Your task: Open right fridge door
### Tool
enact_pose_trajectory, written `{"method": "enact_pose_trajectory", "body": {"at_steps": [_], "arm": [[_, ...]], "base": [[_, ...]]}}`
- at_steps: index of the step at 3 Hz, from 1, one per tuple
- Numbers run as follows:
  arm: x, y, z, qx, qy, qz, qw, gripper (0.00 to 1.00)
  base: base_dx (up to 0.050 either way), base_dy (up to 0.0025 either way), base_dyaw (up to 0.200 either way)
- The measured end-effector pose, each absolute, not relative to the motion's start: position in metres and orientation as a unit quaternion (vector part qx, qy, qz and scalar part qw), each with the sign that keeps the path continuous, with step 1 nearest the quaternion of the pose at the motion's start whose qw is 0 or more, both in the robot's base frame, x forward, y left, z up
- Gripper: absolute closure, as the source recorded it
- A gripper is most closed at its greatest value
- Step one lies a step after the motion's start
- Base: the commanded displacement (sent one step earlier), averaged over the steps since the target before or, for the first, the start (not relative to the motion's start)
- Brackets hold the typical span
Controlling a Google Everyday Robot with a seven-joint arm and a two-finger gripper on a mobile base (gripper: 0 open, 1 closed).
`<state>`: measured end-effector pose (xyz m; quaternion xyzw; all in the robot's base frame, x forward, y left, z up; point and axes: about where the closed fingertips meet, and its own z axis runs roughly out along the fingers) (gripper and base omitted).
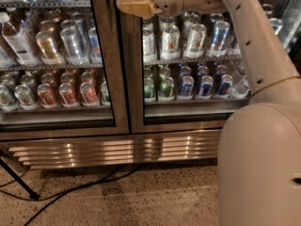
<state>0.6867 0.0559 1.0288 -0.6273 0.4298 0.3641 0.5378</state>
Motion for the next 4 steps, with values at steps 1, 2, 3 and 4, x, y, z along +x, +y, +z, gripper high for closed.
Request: {"method": "enact_pose_trajectory", "body": {"at_steps": [1, 2, 3, 4], "arm": [[0.6883, 0.055, 1.0279, -0.627, 0.43, 0.364, 0.538, 1.0], [0.6871, 0.0558, 1.0294, -0.626, 0.431, 0.364, 0.539, 1.0], [0.6886, 0.055, 1.0283, -0.626, 0.431, 0.364, 0.539, 1.0], [0.688, 0.0553, 1.0293, -0.624, 0.431, 0.364, 0.54, 1.0]], "base": [[0.0, 0.0, 0.0], [0.0, 0.0, 0.0], [0.0, 0.0, 0.0], [0.0, 0.0, 0.0]]}}
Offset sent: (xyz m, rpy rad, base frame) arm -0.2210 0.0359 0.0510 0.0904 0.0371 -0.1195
